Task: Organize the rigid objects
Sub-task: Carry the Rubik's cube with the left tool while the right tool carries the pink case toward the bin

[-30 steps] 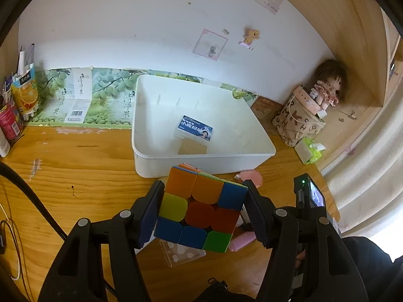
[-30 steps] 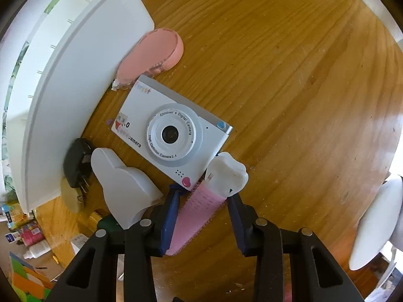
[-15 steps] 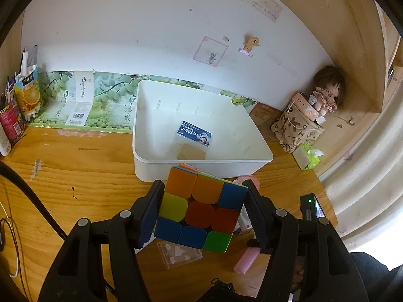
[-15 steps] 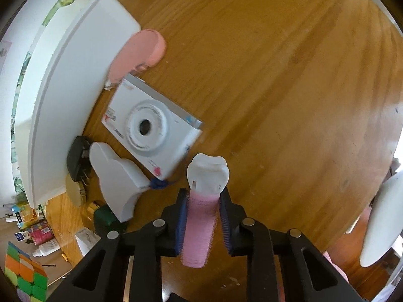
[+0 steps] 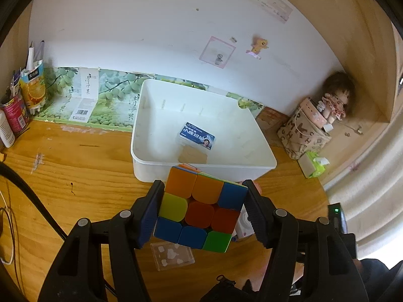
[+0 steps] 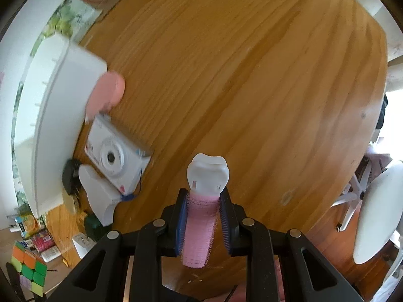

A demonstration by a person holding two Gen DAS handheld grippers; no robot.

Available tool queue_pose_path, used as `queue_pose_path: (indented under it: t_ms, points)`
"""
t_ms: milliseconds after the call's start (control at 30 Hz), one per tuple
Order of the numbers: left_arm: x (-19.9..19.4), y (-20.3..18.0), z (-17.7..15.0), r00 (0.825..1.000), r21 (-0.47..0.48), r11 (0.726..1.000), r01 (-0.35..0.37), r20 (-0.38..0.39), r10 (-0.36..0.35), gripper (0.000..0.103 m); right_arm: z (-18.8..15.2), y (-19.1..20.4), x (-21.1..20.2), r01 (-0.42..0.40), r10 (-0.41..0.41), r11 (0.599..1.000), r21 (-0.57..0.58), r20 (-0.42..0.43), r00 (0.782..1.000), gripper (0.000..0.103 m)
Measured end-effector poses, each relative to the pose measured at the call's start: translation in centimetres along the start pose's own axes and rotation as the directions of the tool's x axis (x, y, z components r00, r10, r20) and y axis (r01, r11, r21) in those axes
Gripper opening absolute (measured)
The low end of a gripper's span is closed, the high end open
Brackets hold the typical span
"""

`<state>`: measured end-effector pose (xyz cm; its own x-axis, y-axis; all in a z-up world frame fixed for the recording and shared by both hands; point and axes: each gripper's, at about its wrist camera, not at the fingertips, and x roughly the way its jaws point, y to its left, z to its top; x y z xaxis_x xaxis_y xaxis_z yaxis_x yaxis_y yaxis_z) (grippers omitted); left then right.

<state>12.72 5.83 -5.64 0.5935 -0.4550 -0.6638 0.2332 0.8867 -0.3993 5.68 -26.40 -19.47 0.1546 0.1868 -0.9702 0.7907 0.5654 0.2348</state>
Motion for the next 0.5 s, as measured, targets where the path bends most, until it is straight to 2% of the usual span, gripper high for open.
queue_pose_path:
  t_ms: [267,500]
  points:
    - [0.1,-1.2,1.4,0.999,-0.023,0.999,-0.034,0.035,0.034,0.066,3.2,0.9,-4.0,-0.006,0.012,0.998,-0.056,0.108,0.994,0.024]
    - [0.5,-1.8,2.5,0.995,-0.025,0.998,-0.065,0.069,0.067,0.067,5.7,3.6,-7.6,-0.01,0.056,0.985,-0.175,0.259,0.964,0.024]
